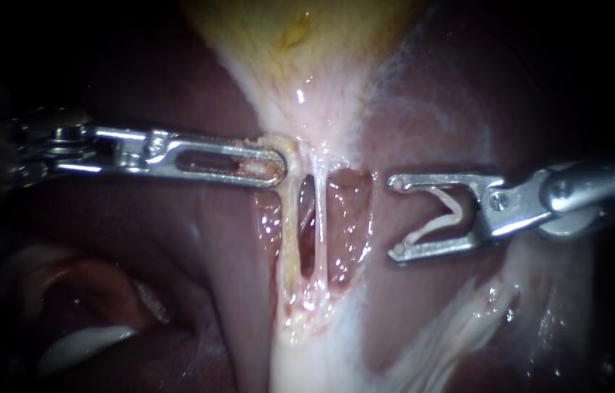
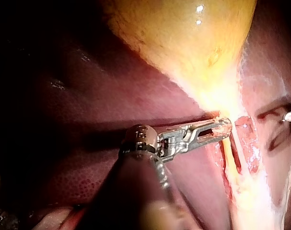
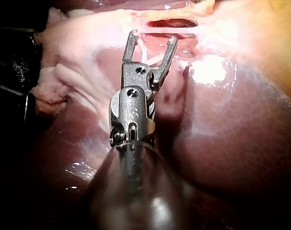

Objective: Clipping first clip left tube

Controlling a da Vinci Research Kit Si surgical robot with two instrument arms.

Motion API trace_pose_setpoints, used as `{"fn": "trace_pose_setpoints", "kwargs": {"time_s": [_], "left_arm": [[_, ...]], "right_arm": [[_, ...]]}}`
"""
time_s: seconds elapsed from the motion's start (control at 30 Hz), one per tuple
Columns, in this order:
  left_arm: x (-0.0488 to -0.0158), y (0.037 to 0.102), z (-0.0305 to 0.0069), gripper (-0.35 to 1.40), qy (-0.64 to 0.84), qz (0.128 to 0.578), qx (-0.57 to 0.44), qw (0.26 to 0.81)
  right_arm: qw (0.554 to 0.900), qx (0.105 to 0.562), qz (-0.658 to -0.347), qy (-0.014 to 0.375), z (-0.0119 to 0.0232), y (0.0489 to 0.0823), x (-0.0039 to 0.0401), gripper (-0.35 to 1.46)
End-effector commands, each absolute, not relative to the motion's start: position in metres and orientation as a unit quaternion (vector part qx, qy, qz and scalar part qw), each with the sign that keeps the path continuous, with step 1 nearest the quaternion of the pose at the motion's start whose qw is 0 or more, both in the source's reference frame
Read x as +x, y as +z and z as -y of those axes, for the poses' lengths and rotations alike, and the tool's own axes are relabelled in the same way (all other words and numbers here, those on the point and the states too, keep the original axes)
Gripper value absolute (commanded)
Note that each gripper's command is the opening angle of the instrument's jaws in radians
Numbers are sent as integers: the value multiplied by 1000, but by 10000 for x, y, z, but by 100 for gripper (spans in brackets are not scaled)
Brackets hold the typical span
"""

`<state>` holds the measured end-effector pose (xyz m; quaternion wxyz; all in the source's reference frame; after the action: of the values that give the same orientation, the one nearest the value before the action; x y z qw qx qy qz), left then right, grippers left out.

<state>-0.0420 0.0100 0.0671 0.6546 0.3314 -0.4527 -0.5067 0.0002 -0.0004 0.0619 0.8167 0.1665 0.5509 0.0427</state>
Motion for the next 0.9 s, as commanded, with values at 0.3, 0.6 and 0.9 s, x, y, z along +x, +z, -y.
{"fn": "trace_pose_setpoints", "kwargs": {"time_s": [0.3, 0.6, 0.9], "left_arm": [[-417, 658, -99, -35, -508, 452, 333, 654], [-396, 619, -103, -35, -510, 447, 339, 651], [-375, 591, -101, -35, -512, 453, 334, 649]], "right_arm": [[817, 167, -551, 43, 4, 619, 3, 50], [817, 167, -551, 43, 4, 619, 3, 50], [816, 167, -551, 42, 5, 618, 7, 50]]}}
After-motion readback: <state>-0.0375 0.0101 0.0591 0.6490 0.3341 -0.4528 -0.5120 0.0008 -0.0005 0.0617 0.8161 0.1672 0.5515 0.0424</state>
